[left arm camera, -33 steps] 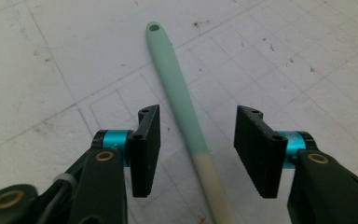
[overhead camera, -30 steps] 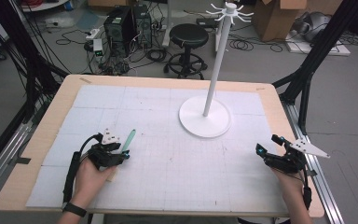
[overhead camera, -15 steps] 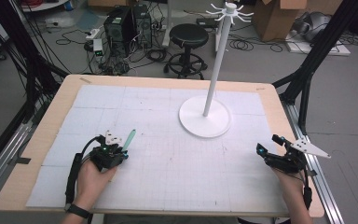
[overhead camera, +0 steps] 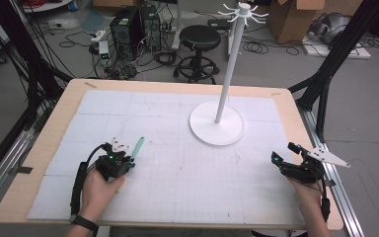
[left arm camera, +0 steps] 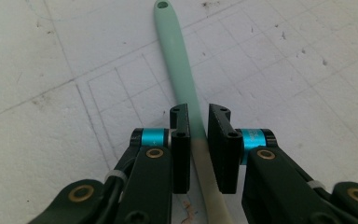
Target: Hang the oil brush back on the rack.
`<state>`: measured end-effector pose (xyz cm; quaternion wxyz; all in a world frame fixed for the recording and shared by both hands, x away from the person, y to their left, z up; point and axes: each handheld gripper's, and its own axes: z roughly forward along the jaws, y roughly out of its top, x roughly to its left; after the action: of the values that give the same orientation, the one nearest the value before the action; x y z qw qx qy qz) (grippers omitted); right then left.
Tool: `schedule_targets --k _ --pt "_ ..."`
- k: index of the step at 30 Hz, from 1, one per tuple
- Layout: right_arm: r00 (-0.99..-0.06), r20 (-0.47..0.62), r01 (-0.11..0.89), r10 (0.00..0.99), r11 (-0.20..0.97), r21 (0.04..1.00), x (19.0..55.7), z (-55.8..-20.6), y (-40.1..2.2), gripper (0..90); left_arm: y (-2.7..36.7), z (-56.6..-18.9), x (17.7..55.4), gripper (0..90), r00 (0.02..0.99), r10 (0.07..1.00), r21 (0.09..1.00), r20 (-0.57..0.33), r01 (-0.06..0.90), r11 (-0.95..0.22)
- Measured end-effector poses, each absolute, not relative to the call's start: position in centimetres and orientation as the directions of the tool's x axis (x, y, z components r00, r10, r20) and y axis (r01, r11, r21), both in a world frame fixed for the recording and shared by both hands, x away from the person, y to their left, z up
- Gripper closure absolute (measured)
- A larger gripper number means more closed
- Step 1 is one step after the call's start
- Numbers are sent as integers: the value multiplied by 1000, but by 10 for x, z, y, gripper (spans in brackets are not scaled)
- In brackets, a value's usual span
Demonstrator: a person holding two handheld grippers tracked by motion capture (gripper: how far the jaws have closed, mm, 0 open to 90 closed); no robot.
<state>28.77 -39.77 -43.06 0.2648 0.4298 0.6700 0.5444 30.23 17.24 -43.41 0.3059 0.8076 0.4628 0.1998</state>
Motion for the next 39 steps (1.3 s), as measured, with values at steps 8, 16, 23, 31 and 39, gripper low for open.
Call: schedule_targets --k 8,16,23,31,39 --pt "-491 115 287 864 36 957 288 -431 -399 154 175 -434 304 814 502 865 686 17 623 -376" --pt "-491 114 286 864 37 957 288 -431 -399 154 178 -431 303 817 528 849 711 4 595 -374" --pt "-490 119 287 864 31 958 288 -430 -399 154 178 -420 303 818 555 832 757 -14 549 -354" --pt "-486 120 285 866 27 958 287 -430 -399 154 171 -395 304 817 617 787 835 -27 447 -322" --pt "-485 123 285 866 23 958 287 -430 -400 154 170 -373 309 818 642 765 910 -46 343 -233"
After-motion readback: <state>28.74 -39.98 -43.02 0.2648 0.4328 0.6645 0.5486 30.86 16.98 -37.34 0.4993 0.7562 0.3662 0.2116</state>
